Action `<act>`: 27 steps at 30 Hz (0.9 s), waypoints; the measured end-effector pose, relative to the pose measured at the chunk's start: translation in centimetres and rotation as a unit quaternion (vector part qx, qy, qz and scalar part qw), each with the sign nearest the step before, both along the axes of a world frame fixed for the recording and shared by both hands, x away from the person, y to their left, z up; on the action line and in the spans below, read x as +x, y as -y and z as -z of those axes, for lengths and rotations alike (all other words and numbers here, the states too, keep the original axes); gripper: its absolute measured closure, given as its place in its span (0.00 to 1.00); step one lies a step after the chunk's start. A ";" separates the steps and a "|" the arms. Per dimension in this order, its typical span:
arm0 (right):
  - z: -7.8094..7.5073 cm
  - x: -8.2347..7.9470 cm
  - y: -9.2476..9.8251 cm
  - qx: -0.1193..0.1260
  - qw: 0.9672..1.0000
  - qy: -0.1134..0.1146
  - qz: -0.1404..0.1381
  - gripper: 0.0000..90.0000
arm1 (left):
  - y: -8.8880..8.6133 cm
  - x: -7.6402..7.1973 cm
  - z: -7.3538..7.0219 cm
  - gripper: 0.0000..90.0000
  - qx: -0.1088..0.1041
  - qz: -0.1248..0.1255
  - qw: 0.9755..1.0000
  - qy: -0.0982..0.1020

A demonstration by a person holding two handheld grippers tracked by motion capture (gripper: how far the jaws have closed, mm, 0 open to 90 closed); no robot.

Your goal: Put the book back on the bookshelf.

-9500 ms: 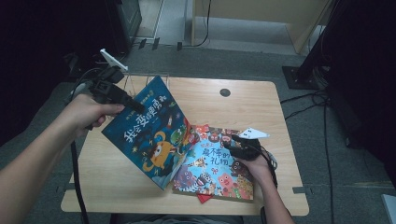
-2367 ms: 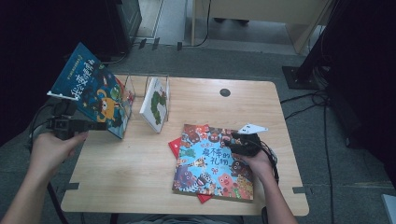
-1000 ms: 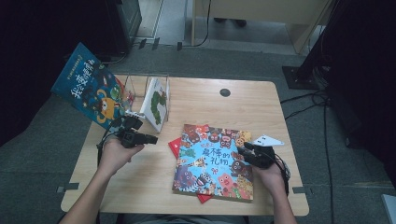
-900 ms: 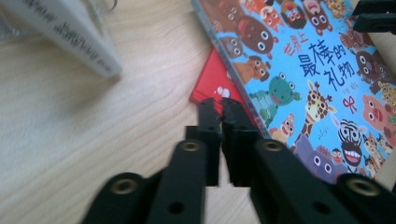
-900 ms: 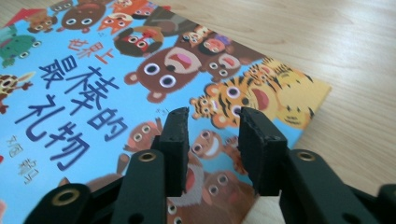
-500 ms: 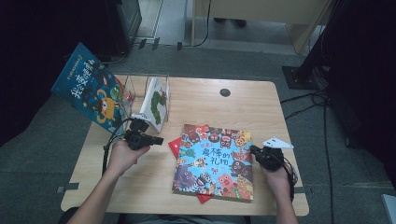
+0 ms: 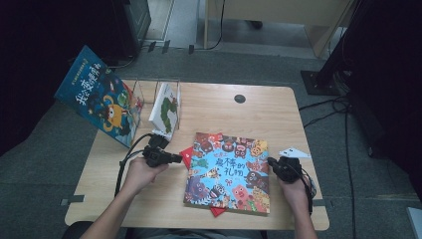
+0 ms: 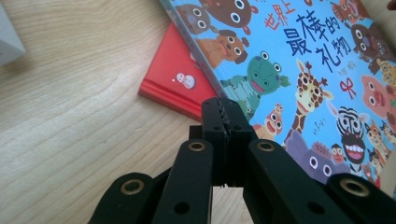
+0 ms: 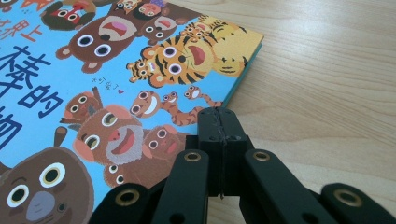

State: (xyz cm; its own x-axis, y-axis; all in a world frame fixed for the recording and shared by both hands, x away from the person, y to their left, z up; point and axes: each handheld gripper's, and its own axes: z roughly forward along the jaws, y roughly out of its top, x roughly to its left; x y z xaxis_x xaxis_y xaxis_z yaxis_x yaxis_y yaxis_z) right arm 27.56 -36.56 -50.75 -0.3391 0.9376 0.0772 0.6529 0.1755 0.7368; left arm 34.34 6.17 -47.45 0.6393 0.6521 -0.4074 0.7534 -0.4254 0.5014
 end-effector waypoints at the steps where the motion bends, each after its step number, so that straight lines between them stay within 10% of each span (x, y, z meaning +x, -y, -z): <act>1: 0.0 0.1 -0.1 0.002 1.000 0.001 -0.002 1.00 | 0.2 -0.2 0.2 1.00 0.002 0.002 1.000 0.000; 27: -0.2 3.9 -4.7 -0.021 0.999 0.005 -0.025 1.00 | -1.3 -2.9 1.1 1.00 0.007 -0.032 0.999 0.002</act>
